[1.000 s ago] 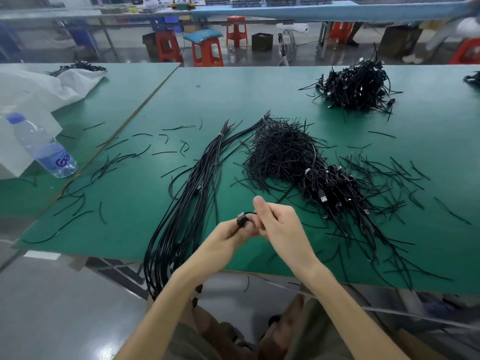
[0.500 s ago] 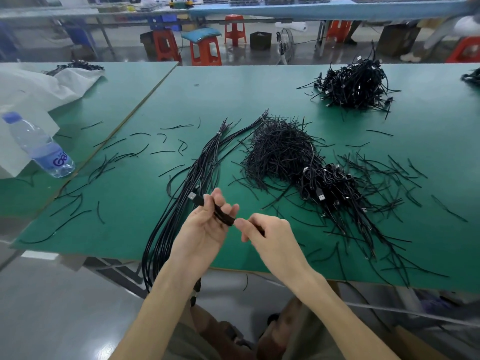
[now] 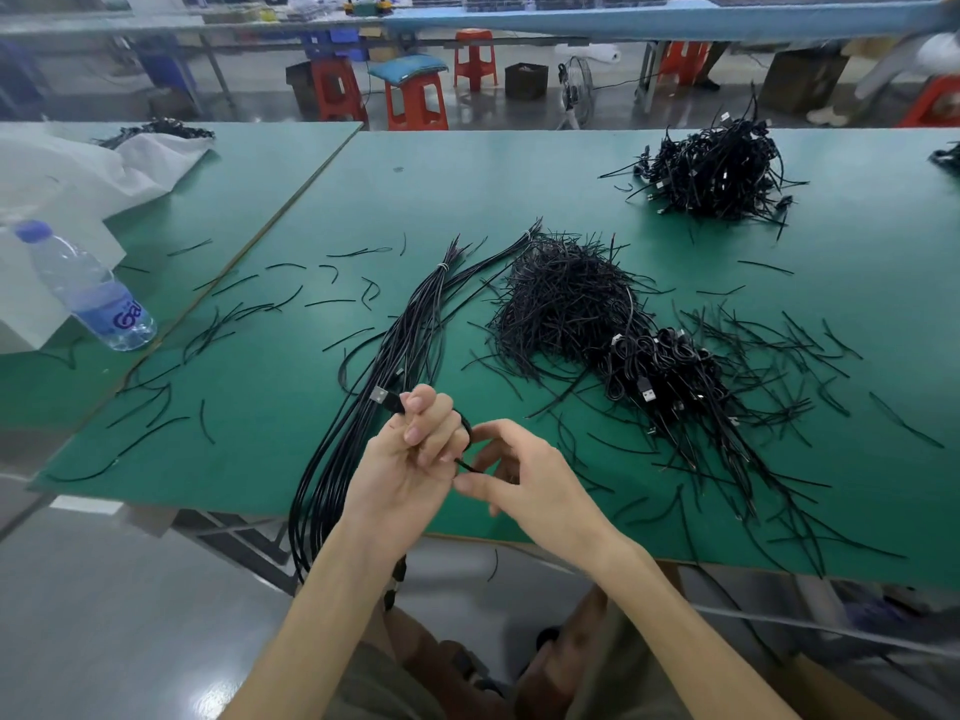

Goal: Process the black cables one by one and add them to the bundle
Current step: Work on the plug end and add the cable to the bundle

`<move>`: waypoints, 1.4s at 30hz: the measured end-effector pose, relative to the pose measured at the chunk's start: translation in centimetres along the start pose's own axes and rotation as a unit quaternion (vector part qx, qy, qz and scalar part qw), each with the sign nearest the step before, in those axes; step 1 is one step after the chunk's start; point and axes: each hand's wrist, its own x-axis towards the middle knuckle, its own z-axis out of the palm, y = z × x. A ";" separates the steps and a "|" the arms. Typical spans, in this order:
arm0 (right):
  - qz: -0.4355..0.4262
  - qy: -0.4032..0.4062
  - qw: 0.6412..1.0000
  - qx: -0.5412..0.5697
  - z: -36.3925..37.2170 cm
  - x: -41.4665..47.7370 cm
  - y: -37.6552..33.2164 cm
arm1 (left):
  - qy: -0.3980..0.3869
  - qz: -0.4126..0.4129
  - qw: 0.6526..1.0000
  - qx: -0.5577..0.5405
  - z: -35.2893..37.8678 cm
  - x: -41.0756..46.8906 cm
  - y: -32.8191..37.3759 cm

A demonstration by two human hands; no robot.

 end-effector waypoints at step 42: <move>-0.032 0.079 0.996 0.029 -1.6 -0.7 0.8 | -0.074 -0.094 0.956 0.267 0.5 -0.4 -1.6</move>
